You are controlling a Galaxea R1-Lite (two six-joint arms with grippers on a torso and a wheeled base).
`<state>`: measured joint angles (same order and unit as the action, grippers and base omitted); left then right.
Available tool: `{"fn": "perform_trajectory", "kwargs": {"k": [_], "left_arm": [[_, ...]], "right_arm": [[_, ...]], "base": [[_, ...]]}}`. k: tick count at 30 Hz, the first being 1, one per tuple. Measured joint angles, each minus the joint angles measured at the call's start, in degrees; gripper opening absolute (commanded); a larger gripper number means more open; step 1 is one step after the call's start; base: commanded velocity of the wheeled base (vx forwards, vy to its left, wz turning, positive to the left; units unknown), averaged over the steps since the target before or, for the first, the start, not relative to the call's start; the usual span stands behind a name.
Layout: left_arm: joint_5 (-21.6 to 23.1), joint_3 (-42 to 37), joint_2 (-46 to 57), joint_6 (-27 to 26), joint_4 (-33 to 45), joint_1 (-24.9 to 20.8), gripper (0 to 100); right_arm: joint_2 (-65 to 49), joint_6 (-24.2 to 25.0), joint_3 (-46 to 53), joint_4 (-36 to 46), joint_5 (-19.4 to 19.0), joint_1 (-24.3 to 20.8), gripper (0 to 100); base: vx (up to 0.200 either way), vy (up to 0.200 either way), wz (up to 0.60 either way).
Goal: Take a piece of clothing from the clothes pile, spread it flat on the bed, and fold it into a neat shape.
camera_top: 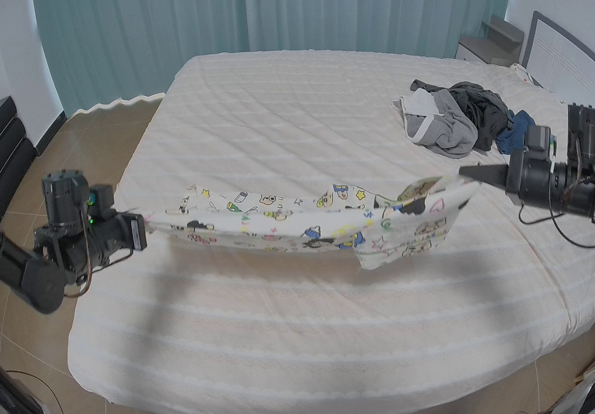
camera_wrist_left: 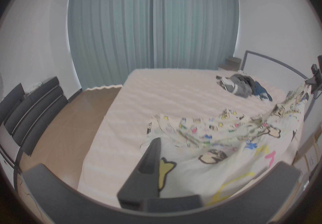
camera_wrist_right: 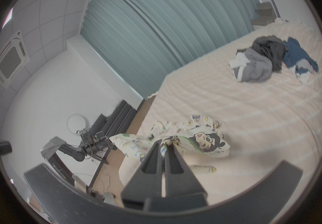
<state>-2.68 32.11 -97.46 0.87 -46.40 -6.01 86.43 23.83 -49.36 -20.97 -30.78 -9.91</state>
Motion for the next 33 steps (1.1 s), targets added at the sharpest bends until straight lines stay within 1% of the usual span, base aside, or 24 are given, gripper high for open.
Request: {"fn": "perform_trajectory", "kwargs": {"k": [3,7,13,17,20,23,30,33], "left_arm": [[1.5,-7.4,3.6,0.0,0.7,0.1,0],[3.9,-15.0,8.2,-0.1,2.4,0.2,0],[6.6,-22.1,11.5,-1.4,4.7,0.3,0],[7.8,-25.0,11.6,-1.6,4.8,0.3,0],[8.2,-27.2,10.3,-1.6,4.8,0.2,0],[8.3,-28.6,8.5,-1.7,4.9,0.1,0],[8.3,-30.8,3.2,-1.6,5.0,0.1,0],[8.5,-31.0,2.3,-1.5,6.9,0.1,0]], "right_arm": [[-4.0,-2.4,5.9,4.8,-0.9,0.1,0],[-8.0,-5.4,13.3,8.6,-1.6,-0.2,0],[-10.4,-7.4,19.8,10.2,-2.0,-0.6,0],[-9.6,-9.1,22.8,10.4,-2.0,-1.5,0],[-8.0,-11.9,25.1,10.4,-1.9,-2.0,0],[-6.4,-13.4,26.4,10.4,-1.8,-2.2,0],[-3.2,-14.3,29.1,10.6,-0.5,-3.0,0],[-2.9,-14.5,29.7,11.8,-0.3,-3.3,0]], "base": [[0.000,0.000,0.00],[0.000,0.000,0.00],[0.000,0.000,0.00],[0.000,0.000,0.00],[0.000,0.000,0.00],[0.000,0.000,0.00],[0.000,0.000,0.00],[0.000,0.000,0.00]]}}
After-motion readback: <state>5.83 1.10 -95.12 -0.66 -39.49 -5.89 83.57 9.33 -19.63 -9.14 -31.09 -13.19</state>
